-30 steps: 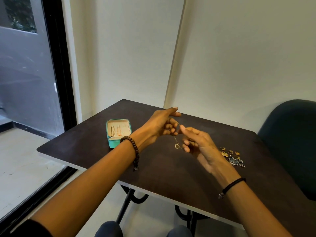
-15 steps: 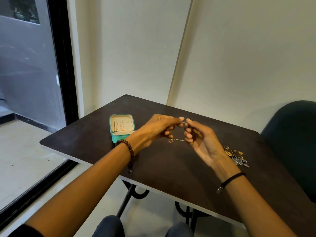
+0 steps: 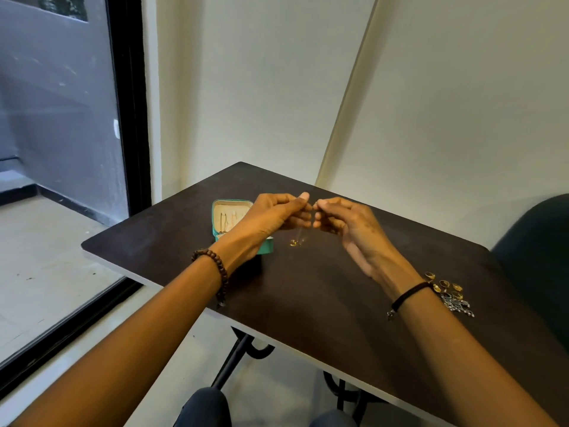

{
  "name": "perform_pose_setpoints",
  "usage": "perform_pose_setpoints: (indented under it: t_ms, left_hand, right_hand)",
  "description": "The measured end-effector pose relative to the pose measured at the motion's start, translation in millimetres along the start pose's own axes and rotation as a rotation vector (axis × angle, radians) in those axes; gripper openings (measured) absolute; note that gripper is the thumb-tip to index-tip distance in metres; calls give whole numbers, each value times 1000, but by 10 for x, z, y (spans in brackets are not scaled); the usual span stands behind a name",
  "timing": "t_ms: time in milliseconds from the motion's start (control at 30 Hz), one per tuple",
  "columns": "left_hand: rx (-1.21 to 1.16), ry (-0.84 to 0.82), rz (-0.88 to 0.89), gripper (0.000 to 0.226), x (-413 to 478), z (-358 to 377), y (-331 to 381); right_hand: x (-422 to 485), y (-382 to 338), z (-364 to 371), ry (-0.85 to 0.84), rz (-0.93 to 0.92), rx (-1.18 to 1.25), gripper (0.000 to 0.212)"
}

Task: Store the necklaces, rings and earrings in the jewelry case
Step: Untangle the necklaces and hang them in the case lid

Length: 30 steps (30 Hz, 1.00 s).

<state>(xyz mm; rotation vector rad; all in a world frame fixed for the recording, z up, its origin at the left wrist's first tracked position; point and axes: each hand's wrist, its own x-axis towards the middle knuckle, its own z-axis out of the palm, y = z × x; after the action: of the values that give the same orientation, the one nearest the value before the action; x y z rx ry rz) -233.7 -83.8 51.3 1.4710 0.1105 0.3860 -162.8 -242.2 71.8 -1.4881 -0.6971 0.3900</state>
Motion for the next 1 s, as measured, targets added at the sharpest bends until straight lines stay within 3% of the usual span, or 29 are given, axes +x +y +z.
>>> perform_pose_setpoints:
  t_ms: [133, 267, 367, 600, 900, 1000]
  left_hand:
    - [75, 192, 70, 22, 10, -309, -25]
    - [282, 530, 71, 5, 15, -800, -192]
    - [386, 712, 38, 5, -2, -1060, -369]
    - [517, 637, -217, 44, 156, -1330, -878]
    - [675, 640, -194, 40, 188, -1181, -982]
    - [625, 630, -143, 41, 183, -1131, -1008]
  right_hand:
    - [240, -8, 142, -18, -1, -13, 13]
    - [463, -2, 273, -34, 1, -20, 11]
    - [621, 29, 367, -33, -2, -28, 10]
    - [896, 157, 594, -54, 11, -48, 11]
    - [974, 267, 707, -61, 30, -60, 11]
    - [937, 262, 674, -51, 30, -56, 11]
